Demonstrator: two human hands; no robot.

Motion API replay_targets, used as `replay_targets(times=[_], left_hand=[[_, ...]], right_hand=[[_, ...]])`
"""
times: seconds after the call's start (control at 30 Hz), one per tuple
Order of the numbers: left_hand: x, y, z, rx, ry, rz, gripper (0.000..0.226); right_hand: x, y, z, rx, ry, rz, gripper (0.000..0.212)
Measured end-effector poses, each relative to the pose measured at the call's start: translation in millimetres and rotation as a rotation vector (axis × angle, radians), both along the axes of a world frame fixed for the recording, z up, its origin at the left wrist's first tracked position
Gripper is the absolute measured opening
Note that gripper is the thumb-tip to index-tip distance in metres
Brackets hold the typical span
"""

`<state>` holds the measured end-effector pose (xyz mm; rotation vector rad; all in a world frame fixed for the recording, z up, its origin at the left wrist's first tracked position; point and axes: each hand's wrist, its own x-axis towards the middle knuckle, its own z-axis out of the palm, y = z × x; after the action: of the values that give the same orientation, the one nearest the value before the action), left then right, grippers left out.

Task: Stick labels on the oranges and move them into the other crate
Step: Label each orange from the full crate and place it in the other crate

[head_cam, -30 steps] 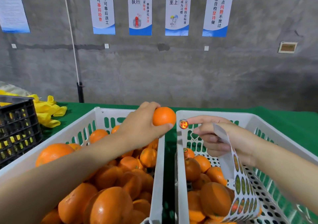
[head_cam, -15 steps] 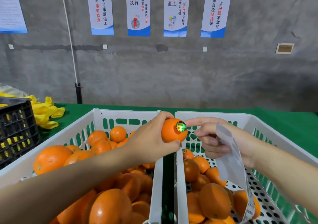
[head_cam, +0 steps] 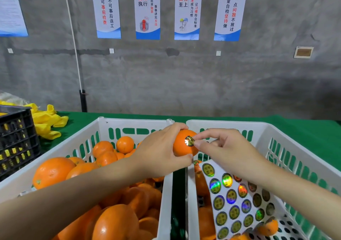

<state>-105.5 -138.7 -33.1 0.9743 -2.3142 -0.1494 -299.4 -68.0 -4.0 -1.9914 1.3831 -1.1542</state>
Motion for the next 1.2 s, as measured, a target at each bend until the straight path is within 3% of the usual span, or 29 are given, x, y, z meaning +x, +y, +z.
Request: replay_targets(times=[0.1,0.2,0.4,0.67,0.77,0.93,1.2], left_hand=[[-0.8,2.3,0.8,-0.124,-0.01,0.005,0.066],[-2.6,5.1,2.5,-0.206,-0.013,-0.004,0.068],[-1.8,6.4,2.3,-0.23,-0.017,-0.022,0.066],[-3.6,9.1,7.1,-0.254,-0.05,-0.082,0.062],[-4.7,11.6,9.9,-0.302,-0.09,-0.104,0.063],[-3.5,14.3,10.1,-0.321,-0.061,-0.12,0.065],[-2.6,13.0,12.5,-0.283,-0.11,-0.166,0.068]], right_hand=[[2.5,-0.3,-4.6,-0.197,0.066,-0.055,0.006],[0.9,-1.1,-4.6,-0.263,0.068,-0.081,0.011],[-5.6,-6.6,-3.5,-0.161,0.002,-0.106,0.034],[-8.1,-7.8,-3.2,-0.084,-0.09,-0.045,0.037],[-9.1,-4.8,-3.8,-0.14,-0.02,-0.023,0.037],[-10.6,-6.2,-5.0,-0.021,0.057,-0.025,0.058],[-12.3,-7.4,-2.4,0.066,-0.03,0.093,0.052]])
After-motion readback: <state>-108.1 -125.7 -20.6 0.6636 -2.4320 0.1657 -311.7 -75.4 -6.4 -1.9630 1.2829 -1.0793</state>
